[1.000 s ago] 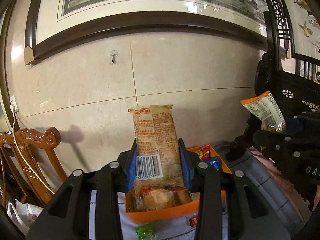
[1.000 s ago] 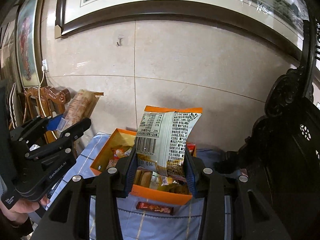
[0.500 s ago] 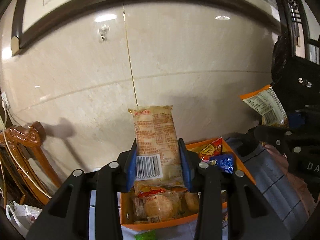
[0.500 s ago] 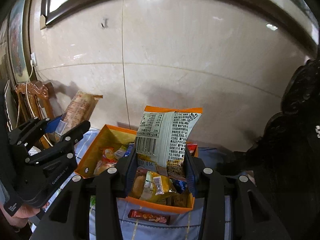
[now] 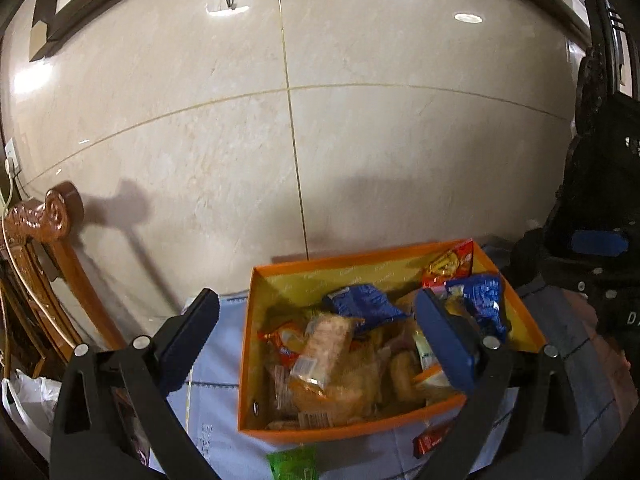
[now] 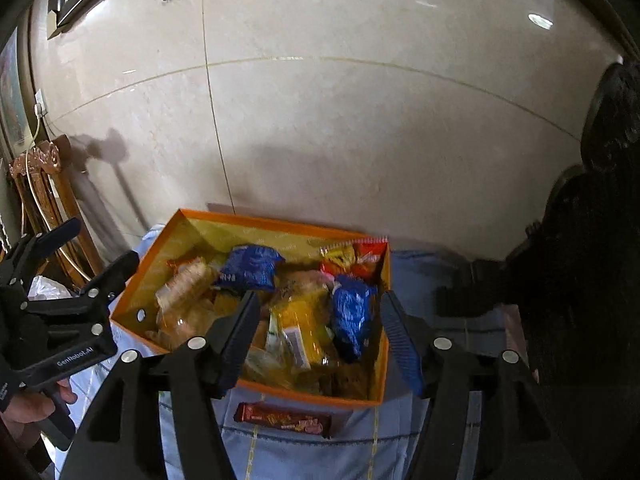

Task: Organize snacks
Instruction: 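Carry both packs over the orange box and open both tools, then grasp green candy pack with left tool while right tool grasps chocolate bar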

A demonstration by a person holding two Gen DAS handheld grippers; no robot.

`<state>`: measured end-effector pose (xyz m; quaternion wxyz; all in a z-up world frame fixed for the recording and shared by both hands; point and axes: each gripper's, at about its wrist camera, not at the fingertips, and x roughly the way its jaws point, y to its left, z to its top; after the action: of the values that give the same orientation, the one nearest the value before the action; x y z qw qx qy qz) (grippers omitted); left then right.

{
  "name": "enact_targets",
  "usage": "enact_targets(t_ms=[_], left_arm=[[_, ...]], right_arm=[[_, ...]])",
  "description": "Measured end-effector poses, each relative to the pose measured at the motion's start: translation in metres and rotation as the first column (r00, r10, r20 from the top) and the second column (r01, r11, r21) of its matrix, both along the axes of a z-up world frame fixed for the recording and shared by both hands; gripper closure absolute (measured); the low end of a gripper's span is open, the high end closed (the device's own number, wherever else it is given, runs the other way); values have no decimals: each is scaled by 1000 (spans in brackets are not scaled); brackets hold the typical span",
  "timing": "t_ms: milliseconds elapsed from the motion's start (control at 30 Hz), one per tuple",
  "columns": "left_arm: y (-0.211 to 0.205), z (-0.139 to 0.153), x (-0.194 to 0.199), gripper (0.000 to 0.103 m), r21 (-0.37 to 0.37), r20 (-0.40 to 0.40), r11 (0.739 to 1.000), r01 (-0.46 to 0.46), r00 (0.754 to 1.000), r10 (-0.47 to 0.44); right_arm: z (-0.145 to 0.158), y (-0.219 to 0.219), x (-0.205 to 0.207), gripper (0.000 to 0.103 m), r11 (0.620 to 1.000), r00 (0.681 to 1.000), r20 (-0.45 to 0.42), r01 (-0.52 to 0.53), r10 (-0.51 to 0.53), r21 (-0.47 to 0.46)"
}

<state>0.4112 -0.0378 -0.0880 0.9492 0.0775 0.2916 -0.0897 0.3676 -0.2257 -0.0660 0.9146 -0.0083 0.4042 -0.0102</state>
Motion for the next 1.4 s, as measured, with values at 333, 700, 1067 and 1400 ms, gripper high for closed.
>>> enact_targets(t_ms=[333,700,1067,1400], left_arm=[[36,-57,-68,7,-14,-95,1000,-16,995,15],[52,-150,-100,7,3,-204,1000,-19,979,19],[32,-184,-56,7,23,-263,998,-54,963,58],[34,-216,-39,7,38,-312,989,-144,938,149]], right_arm=[[-45,7,-60,24,998,998,-67,18,-14,67],[-173,27,-89,14,984,977,-212,39,-1,176],[-205,52,-38,14,972,946,-232,-235,224,-21],[-230,46,-10,10,878,827,-316,-477,464,41]])
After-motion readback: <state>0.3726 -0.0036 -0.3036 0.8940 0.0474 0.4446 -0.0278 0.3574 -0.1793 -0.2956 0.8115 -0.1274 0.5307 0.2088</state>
